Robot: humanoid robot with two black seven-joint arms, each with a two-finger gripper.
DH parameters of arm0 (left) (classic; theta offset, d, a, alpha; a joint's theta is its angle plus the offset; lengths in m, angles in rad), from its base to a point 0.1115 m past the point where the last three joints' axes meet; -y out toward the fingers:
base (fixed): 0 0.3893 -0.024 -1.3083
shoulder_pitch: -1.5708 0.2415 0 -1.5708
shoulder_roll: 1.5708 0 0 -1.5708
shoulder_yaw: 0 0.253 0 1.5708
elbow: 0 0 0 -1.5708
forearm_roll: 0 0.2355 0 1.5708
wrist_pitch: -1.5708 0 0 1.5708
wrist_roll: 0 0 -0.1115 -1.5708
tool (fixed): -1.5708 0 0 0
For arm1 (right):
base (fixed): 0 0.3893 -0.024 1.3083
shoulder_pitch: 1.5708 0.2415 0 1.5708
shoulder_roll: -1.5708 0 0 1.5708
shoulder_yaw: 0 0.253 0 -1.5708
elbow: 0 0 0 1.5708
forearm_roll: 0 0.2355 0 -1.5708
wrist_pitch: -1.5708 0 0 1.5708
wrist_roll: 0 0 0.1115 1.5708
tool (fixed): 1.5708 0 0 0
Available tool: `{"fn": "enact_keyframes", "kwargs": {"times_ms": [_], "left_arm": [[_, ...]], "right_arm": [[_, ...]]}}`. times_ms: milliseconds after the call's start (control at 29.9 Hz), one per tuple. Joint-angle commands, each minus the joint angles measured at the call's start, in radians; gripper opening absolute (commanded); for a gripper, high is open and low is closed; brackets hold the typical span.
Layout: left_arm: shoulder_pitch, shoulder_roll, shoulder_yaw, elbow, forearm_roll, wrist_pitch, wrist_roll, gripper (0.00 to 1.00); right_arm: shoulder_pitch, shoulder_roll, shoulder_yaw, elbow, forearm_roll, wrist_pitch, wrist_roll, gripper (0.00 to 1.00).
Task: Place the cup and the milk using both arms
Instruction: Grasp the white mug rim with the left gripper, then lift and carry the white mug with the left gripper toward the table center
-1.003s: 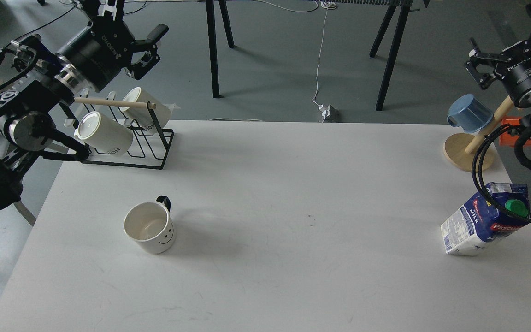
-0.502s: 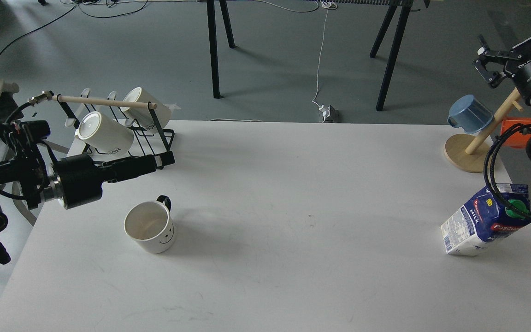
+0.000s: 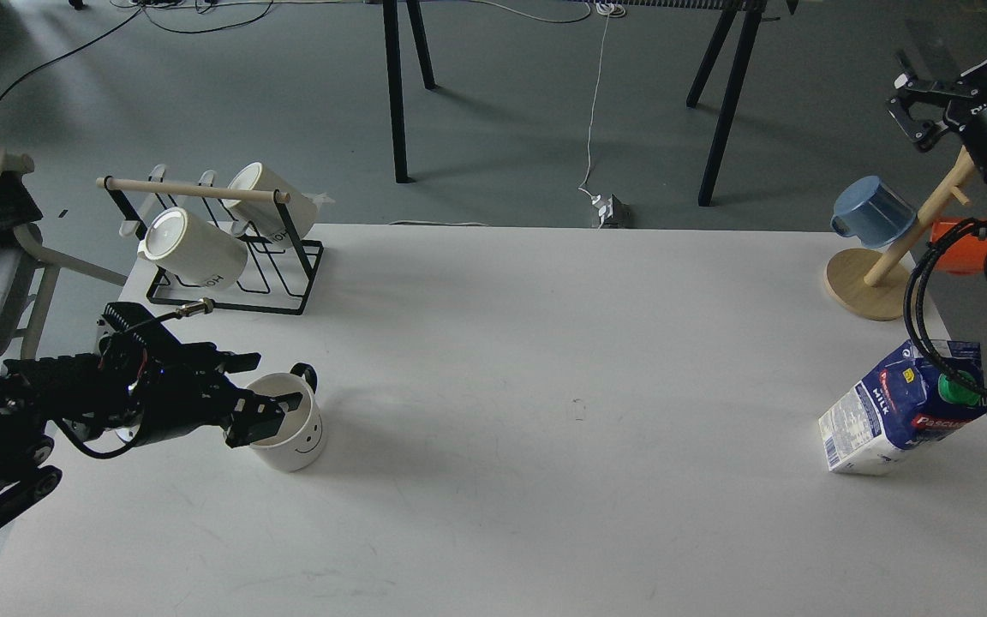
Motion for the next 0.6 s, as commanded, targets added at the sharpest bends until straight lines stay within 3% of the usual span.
{"fn": "enact_keyframes", "kwargs": {"times_ms": [0,67,201,368,502,568], "left_arm": [[0.003,-0.005,0.0,0.03,0.008,0.011,0.001,0.77],[0.003,-0.006,0.0,0.04,0.008,0.013,-0.002,0.73],[0.006,-0.01,0.002,0.059,0.008,0.014,-0.007,0.52],[0.009,-0.009,0.025,0.062,0.009,0.013,-0.023,0.37],[0.005,-0.007,0.028,0.062,0.005,0.01,-0.036,0.11],[0.002,-0.004,0.017,0.053,-0.011,0.01,-0.069,0.05]], "right_arm": [[-0.001,-0.001,0.002,0.0,-0.001,0.0,0.0,0.99],[-0.001,-0.001,0.002,0.0,-0.001,0.0,0.0,0.99],[-0.003,0.003,0.001,-0.002,-0.001,0.0,0.0,0.99],[-0.003,0.01,0.001,-0.002,-0.001,0.0,0.0,0.99],[-0.003,0.013,0.001,-0.005,-0.001,0.0,0.0,0.99],[-0.006,0.013,0.002,-0.003,-0.001,0.0,0.0,0.99]]}}
